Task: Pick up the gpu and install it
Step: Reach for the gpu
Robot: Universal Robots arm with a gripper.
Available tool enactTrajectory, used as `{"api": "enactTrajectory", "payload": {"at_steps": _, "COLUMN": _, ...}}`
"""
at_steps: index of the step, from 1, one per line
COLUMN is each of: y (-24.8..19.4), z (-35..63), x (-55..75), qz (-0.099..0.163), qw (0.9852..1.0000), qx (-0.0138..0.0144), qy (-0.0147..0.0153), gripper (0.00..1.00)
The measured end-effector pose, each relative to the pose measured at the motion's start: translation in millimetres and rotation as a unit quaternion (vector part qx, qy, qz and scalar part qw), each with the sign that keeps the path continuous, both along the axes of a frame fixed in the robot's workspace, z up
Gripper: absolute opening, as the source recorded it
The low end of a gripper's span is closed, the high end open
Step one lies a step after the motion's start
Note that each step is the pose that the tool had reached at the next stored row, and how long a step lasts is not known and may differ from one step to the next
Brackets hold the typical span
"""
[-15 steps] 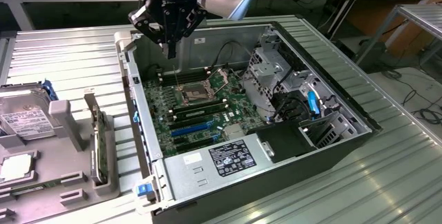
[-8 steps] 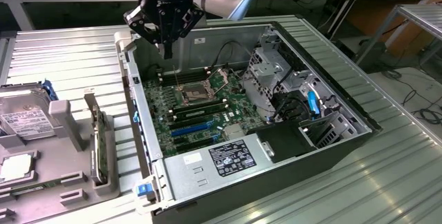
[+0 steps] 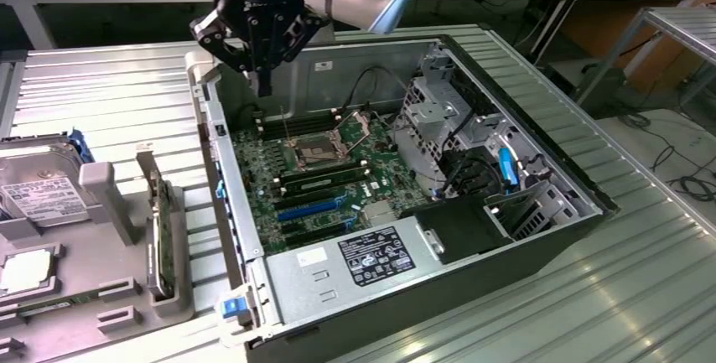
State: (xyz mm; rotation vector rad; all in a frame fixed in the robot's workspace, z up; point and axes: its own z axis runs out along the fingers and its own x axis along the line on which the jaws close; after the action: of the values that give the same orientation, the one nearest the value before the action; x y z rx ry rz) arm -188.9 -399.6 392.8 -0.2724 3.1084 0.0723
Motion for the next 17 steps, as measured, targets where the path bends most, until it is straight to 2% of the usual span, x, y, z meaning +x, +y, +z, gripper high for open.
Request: {"api": "enactTrajectory", "payload": {"at_steps": 17, "y": 0.0, "z": -0.1, "x": -20.3, "qz": -0.008, "qw": 1.0000, "qx": 0.0000, "qy": 0.0000, "gripper": 0.11}}
